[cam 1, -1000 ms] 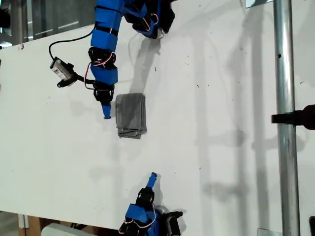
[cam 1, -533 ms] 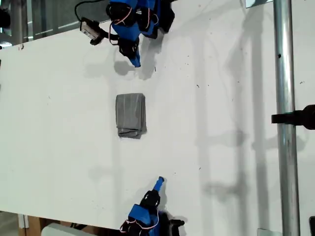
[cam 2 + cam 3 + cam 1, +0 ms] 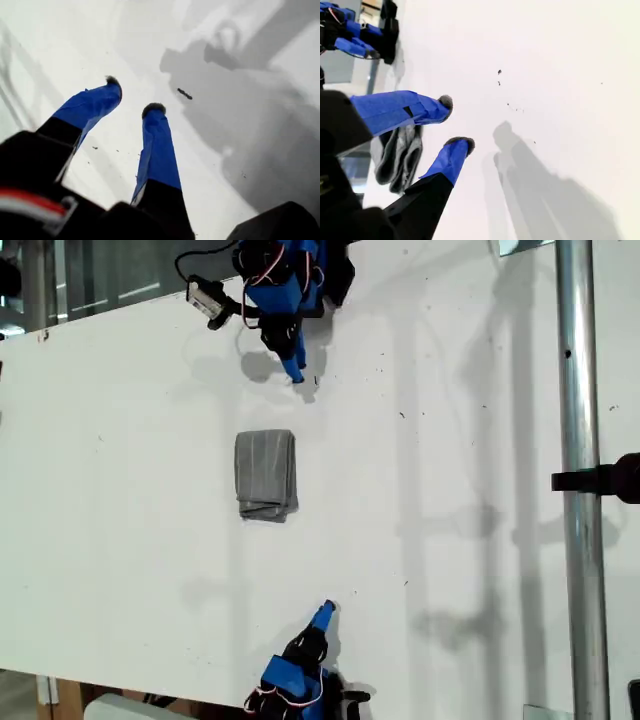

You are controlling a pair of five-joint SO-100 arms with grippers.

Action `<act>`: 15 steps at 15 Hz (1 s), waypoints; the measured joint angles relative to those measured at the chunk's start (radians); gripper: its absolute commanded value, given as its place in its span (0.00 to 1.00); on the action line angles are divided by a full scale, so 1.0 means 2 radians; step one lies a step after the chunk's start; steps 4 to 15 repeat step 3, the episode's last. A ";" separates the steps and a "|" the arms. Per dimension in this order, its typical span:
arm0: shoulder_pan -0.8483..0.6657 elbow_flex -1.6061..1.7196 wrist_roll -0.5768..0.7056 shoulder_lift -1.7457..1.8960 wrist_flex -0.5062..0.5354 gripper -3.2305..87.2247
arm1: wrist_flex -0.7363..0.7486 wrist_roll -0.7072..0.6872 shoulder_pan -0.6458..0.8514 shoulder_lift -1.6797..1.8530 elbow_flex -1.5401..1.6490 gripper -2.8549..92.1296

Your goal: Grasp corners of a towel and fold twice.

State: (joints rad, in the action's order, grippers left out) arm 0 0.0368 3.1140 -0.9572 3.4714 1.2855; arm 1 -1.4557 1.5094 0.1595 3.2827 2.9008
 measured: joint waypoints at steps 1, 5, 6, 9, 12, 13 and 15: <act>0.000 0.000 0.000 0.000 0.000 0.17 | 0.000 0.000 0.002 0.001 0.000 0.18; 0.000 0.000 0.000 0.000 0.000 0.17 | 0.000 0.000 0.002 0.001 0.000 0.18; 0.000 0.000 0.000 0.000 0.000 0.17 | 0.000 0.000 0.002 0.001 0.000 0.18; 0.000 0.000 0.000 0.000 0.000 0.17 | 0.000 0.000 0.002 0.001 0.000 0.18; 0.000 0.000 0.000 0.000 0.000 0.17 | 0.000 0.000 0.002 0.001 0.000 0.18; 0.000 0.000 0.000 0.000 0.000 0.17 | 0.000 0.000 0.002 0.001 0.000 0.18; 0.000 0.000 0.000 0.000 0.000 0.17 | 0.000 0.000 0.002 0.001 0.000 0.18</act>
